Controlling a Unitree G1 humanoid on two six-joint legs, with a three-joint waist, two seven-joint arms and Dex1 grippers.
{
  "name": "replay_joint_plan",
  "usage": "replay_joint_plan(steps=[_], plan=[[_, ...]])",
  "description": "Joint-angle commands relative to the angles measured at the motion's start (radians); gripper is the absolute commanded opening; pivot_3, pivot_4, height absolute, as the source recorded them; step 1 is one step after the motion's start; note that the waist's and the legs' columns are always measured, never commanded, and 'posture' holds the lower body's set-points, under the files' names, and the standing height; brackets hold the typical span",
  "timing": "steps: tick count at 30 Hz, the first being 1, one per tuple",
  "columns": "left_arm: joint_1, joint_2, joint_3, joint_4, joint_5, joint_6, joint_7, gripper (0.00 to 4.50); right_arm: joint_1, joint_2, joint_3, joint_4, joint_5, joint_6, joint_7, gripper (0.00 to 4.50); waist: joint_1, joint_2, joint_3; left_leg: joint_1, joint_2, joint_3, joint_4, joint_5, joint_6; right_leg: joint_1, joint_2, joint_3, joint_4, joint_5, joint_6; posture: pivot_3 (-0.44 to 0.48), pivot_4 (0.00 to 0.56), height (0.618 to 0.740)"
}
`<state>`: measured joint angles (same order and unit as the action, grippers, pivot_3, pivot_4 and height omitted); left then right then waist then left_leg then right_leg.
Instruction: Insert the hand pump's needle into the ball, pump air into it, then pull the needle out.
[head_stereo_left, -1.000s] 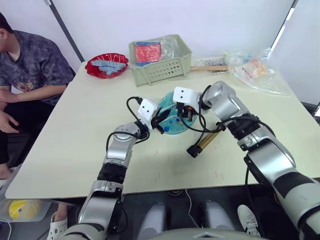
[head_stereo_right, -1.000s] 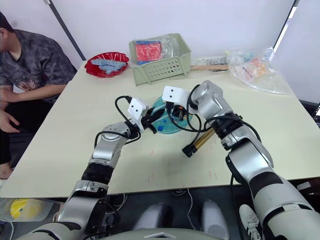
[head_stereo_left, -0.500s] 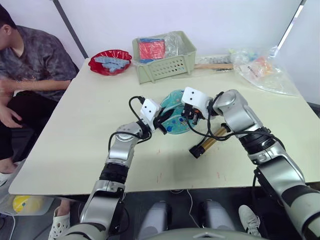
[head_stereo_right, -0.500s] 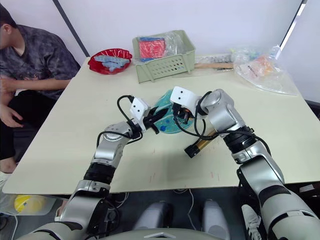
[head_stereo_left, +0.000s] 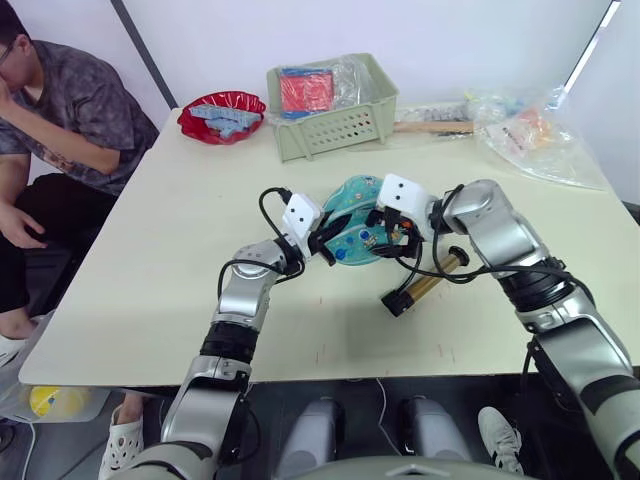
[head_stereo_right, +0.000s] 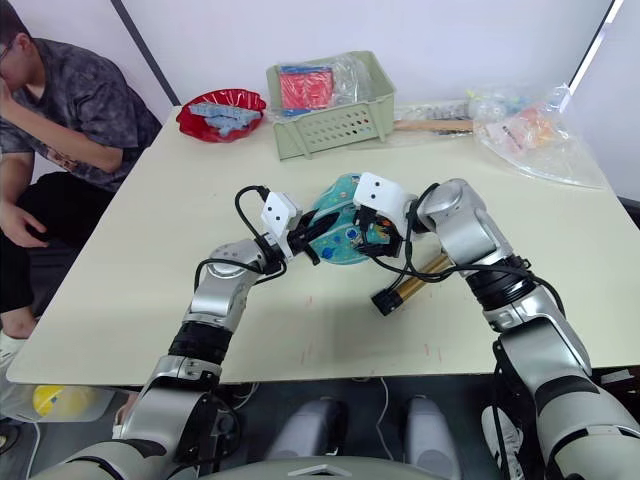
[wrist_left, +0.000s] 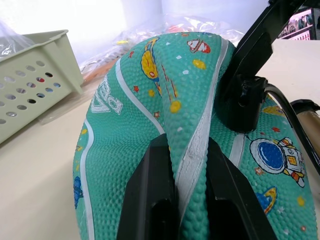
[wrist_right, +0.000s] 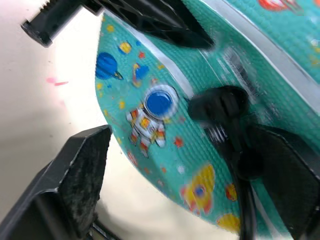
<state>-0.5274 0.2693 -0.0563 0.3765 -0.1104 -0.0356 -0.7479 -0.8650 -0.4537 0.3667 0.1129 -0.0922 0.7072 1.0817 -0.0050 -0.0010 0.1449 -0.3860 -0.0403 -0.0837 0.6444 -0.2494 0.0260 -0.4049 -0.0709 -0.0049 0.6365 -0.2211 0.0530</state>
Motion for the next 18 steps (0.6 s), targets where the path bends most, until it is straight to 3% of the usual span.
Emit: replay_joint_plan(steps=[1,5,14,18], plan=[[0.029,0.004,-0.043,0.019,0.014,0.017,-0.028,0.33,0.03,-0.053,-0.134,-0.12,0.082,0.001,-0.01,4.4,0.002,0.0,0.0,-0.001,0.0,-0.001,0.0,0.0,0.0,0.0,0.0,-0.001,0.0,0.0,0.0,0.0,0.15,0.738],[0.027,0.007,-0.044,0.015,0.013,0.019,-0.03,0.33,0.104,-0.079,-0.245,-0.238,0.202,0.042,-0.008,4.4,0.002,0.0,0.0,-0.009,0.0,-0.002,0.001,0.0,0.0,-0.007,0.0,-0.002,-0.001,0.0,0.0,0.0,0.15,0.738],[0.028,0.014,-0.053,0.005,0.01,0.02,-0.036,0.33,0.36,-0.111,-0.44,-0.384,0.366,-0.029,-0.075,4.4,0.008,0.0,0.001,-0.01,0.0,-0.002,0.002,0.0,0.0,-0.007,0.0,-0.002,-0.001,0.0,0.0,0.0,0.15,0.738],[0.022,0.021,-0.056,0.014,0.009,0.016,-0.041,0.33,0.595,-0.104,-0.607,-0.451,0.463,-0.153,-0.061,4.4,0.017,-0.001,0.001,-0.011,0.0,-0.001,0.003,0.0,0.0,-0.007,0.0,-0.002,-0.002,0.0,0.0,0.0,0.15,0.738]])
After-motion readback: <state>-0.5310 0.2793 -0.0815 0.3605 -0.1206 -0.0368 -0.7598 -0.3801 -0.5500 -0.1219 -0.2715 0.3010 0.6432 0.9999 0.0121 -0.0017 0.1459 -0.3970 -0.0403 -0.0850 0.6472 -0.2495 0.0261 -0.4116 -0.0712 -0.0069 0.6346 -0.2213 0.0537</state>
